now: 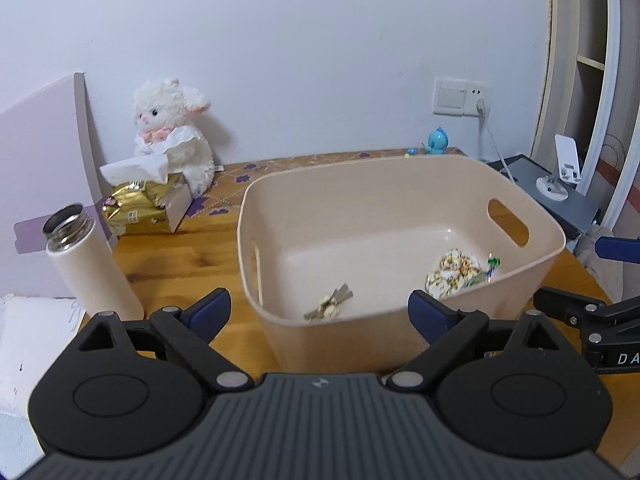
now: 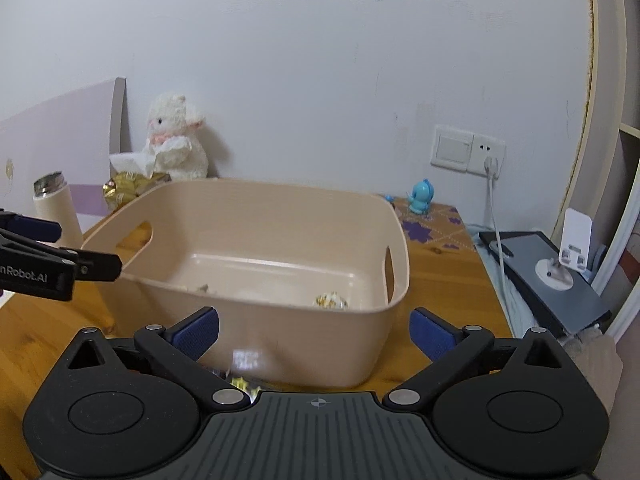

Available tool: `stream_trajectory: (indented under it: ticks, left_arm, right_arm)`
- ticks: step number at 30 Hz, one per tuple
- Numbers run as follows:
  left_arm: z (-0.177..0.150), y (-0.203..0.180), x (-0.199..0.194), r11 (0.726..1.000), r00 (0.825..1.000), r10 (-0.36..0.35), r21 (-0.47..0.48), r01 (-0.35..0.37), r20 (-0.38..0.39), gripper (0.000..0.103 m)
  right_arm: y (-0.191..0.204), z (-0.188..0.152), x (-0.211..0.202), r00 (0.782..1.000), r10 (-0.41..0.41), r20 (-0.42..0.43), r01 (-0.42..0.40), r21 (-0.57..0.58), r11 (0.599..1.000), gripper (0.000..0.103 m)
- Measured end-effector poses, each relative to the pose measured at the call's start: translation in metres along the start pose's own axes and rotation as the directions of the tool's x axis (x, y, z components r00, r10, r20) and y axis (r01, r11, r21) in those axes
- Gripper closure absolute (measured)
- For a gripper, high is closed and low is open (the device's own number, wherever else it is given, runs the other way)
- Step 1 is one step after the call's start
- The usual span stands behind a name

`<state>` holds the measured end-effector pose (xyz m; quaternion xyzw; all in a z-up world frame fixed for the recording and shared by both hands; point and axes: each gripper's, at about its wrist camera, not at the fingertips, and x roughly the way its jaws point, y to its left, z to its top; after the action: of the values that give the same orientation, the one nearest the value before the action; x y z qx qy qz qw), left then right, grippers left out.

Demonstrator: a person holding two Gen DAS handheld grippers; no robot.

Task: Organize objects
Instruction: 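Drop the keys and green snack bag into the beige basket with both tools, then grasp the orange cloth with the left tool while the right tool grasps the black star box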

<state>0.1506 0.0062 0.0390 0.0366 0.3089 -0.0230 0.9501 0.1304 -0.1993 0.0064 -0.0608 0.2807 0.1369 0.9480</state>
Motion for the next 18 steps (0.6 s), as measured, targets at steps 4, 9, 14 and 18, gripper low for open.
stream_trajectory:
  ticks: [4,9,14,18]
  left_arm:
    - [-0.016,0.001,0.003,1.0,1.0,0.001,0.005,-0.001,-0.031,0.007]
    - [-0.036,0.001,0.015,1.0,0.996,0.007,0.012,-0.006,-0.086,0.007]
    - [-0.049,-0.001,0.028,1.0,0.99,0.002,0.019,0.001,-0.14,0.007]
    - [-0.056,-0.004,0.041,1.0,0.984,-0.007,0.022,0.011,-0.18,0.007]
  right_arm:
    - [0.001,-0.012,0.0,1.0,0.001,-0.03,-0.001,-0.001,1.0,0.0]
    - [-0.002,-0.03,0.008,0.996,0.005,-0.085,-0.004,0.007,1.0,0.0]
    - [-0.002,-0.046,0.021,0.991,-0.004,-0.136,0.003,-0.006,1.0,0.0]
    - [-0.004,-0.055,0.034,0.985,-0.003,-0.175,0.004,0.008,1.0,0.0]
